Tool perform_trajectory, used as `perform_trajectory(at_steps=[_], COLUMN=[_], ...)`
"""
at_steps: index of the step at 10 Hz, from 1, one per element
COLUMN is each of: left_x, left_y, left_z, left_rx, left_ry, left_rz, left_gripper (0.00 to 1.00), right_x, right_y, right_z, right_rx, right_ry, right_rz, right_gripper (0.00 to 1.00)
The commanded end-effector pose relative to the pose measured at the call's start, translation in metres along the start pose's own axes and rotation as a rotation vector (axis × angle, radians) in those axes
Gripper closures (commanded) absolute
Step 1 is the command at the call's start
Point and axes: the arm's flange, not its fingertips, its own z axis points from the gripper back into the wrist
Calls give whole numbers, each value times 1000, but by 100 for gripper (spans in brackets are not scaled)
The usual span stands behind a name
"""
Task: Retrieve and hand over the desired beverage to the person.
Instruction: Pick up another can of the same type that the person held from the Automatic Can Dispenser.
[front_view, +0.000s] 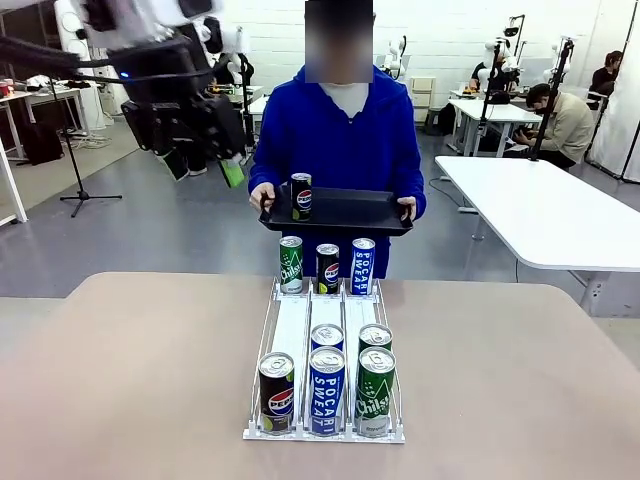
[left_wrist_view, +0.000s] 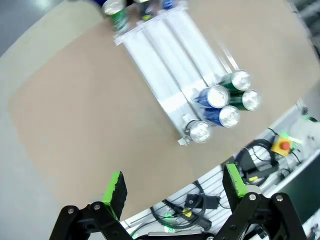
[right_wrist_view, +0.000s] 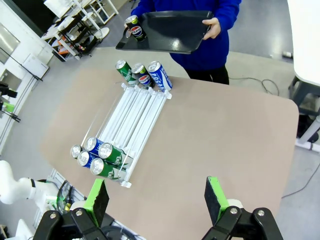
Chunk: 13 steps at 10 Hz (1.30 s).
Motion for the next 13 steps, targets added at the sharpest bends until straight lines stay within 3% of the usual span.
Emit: perform_trajectory(at_steps=[1,4,8,9,13], left_x=[-28,-60,-84,-76,-76], left_y=[58,116,132,138,138], left_z=[10,8,23,22,22], left_rx=[-203,-265,-249,-255,-255], left_ry=[28,-97,-272,-163,-163], left_rz=[-139,-162,-60,-108,-108], left_gripper=[0,0,0,0,0], right_x=[2,2,2,2,2], right_y=[-1,-1,-1,-1,-1], right_z=[-1,-1,-1,-1,-1], right_rx=[35,35,35,35,35], right_ry=[-9,-9,-9,-9,-9], right_rz=[9,9,9,9,9], right_gripper=[0,0,0,0,0])
